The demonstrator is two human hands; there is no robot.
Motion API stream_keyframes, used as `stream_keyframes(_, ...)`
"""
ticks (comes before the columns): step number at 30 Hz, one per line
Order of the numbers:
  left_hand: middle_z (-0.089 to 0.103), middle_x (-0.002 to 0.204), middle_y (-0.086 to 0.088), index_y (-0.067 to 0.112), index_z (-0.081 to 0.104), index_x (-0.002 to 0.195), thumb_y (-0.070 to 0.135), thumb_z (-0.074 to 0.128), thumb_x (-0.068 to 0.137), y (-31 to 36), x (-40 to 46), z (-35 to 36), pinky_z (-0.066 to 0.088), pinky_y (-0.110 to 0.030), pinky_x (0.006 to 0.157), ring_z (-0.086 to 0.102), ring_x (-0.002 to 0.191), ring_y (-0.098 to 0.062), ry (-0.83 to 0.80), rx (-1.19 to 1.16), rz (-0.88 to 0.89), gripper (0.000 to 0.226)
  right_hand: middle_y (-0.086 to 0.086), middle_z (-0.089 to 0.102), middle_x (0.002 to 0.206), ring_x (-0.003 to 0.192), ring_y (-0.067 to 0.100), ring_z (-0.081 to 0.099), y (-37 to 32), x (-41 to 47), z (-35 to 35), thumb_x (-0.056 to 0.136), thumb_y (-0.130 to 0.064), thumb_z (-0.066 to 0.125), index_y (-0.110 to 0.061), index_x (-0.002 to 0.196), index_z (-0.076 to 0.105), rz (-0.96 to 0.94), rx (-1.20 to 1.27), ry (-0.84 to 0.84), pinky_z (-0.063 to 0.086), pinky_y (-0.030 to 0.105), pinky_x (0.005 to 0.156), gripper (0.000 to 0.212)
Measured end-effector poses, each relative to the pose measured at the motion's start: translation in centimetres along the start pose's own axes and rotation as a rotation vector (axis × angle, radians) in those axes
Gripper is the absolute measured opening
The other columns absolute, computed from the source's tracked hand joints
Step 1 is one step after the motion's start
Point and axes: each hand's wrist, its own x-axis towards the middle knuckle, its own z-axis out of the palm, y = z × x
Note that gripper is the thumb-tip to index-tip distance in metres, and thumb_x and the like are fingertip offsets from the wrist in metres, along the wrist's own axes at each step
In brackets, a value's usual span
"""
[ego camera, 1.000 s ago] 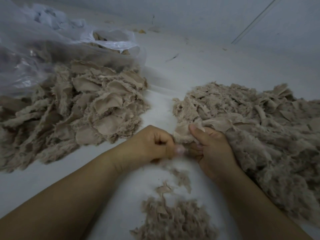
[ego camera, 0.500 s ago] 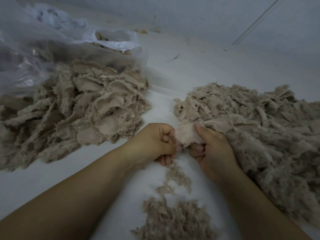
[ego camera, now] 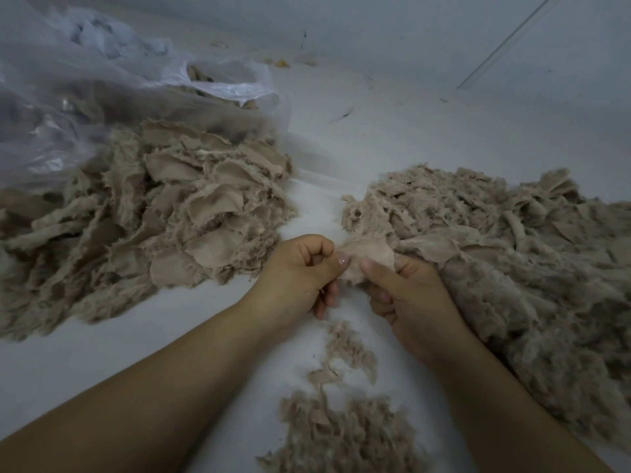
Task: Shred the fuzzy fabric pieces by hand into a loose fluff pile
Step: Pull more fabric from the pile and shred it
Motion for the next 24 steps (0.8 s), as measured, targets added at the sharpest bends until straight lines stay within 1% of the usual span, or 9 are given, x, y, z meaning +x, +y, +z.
stream_keyframes(4, 0.054, 0.052, -0.009, 0.02, 0.058, 0.066, 0.012, 0.061, 0.095, 0.0, 0.0, 0.1, 0.035, -0.02, 0.035, 0.047, 0.038, -0.017, 0.012, -0.011, 0.007, 0.03, -0.003, 0.043, 0.054, 0.044, 0.007, 0.029, 0.3, 0.0, -0.2, 0.075, -0.029, 0.072, -0.008, 0.093, 0.073, -0.042, -0.151, -0.043, 0.029, 0.018, 0.041, 0.028)
stream_keyframes(10, 0.051, 0.049, -0.007, 0.018, 0.055, 0.063, 0.012, 0.057, 0.097, -0.1, 0.1, -0.2, 0.032, -0.02, 0.036, 0.043, 0.039, -0.018, 0.05, -0.033, 0.048, 0.035, 0.002, 0.029, 0.058, 0.047, 0.009, 0.019, 0.0, 0.1, -0.4, 0.076, -0.026, 0.068, -0.017, 0.071, 0.067, 0.048, -0.093, -0.103, 0.02, 0.021, 0.042, 0.011)
stream_keyframes(13, 0.049, 0.048, -0.007, 0.016, 0.054, 0.062, 0.012, 0.057, 0.097, -0.2, 0.0, -0.1, 0.031, -0.019, 0.037, 0.041, 0.039, -0.018, 0.082, -0.042, 0.059, 0.035, 0.0, 0.03, 0.053, 0.044, 0.008, 0.02, 0.0, 0.2, -0.4, 0.073, -0.024, 0.069, -0.012, 0.066, 0.061, 0.059, -0.087, -0.097, 0.021, 0.019, 0.04, 0.016)
stream_keyframes(16, 0.049, 0.046, -0.003, 0.023, 0.055, 0.058, 0.014, 0.061, 0.094, 0.7, 0.2, -1.2, 0.03, -0.018, 0.038, 0.039, 0.038, -0.014, 0.243, -0.079, 0.08, 0.038, 0.001, 0.03, 0.049, 0.042, 0.008, 0.02, 0.1, 0.2, -0.6, 0.07, -0.02, 0.069, 0.0, 0.064, 0.055, 0.037, -0.03, -0.103, 0.023, 0.017, 0.04, 0.026)
stream_keyframes(18, 0.051, 0.046, 0.001, 0.021, 0.056, 0.058, 0.013, 0.068, 0.086, 1.8, 0.6, -3.3, 0.032, -0.019, 0.039, 0.041, 0.038, -0.013, 0.404, 0.162, 0.213, 0.031, 0.002, 0.032, 0.048, 0.042, 0.009, 0.022, 0.2, 0.2, -0.7, 0.069, -0.019, 0.069, 0.006, 0.073, 0.054, 0.03, 0.019, -0.086, 0.024, 0.017, 0.04, 0.029)
stream_keyframes(20, 0.054, 0.049, 0.004, 0.017, 0.055, 0.062, 0.009, 0.068, 0.078, 2.6, 1.0, -5.6, 0.039, -0.022, 0.041, 0.049, 0.042, -0.01, 0.506, 0.599, 0.333, 0.022, 0.004, 0.033, 0.05, 0.044, 0.01, 0.022, 0.3, 0.3, -0.7, 0.069, -0.018, 0.07, 0.008, 0.073, 0.06, 0.033, 0.037, -0.06, 0.022, 0.018, 0.04, 0.028)
stream_keyframes(21, 0.056, 0.053, 0.004, 0.018, 0.056, 0.063, 0.009, 0.065, 0.077, 2.7, 1.0, -6.3, 0.042, -0.024, 0.045, 0.055, 0.049, -0.012, 0.499, 0.847, 0.347, 0.018, 0.004, 0.034, 0.051, 0.045, 0.011, 0.022, 0.4, 0.4, -0.6, 0.07, -0.018, 0.069, 0.003, 0.073, 0.066, 0.042, 0.036, -0.045, 0.021, 0.019, 0.041, 0.022)
stream_keyframes(23, 0.061, 0.066, -0.001, 0.019, 0.061, 0.075, 0.019, 0.061, 0.082, 2.7, 0.7, -6.7, 0.039, -0.028, 0.052, 0.063, 0.066, -0.028, 0.45, 1.289, 0.288, 0.007, 0.004, 0.035, 0.051, 0.045, 0.01, 0.023, 0.4, 0.5, -0.5, 0.08, -0.012, 0.066, -0.003, 0.076, 0.073, 0.064, 0.042, -0.014, 0.019, 0.019, 0.041, 0.013)
stream_keyframes(24, 0.062, 0.072, -0.007, 0.019, 0.064, 0.085, 0.026, 0.058, 0.086, 2.6, 0.5, -6.5, 0.036, -0.029, 0.053, 0.063, 0.07, -0.033, 0.435, 1.447, 0.278, 0.009, 0.004, 0.036, 0.052, 0.044, 0.009, 0.025, 0.5, 0.6, -0.6, 0.087, -0.007, 0.062, -0.003, 0.078, 0.074, 0.073, 0.055, 0.004, 0.02, 0.019, 0.04, 0.016)
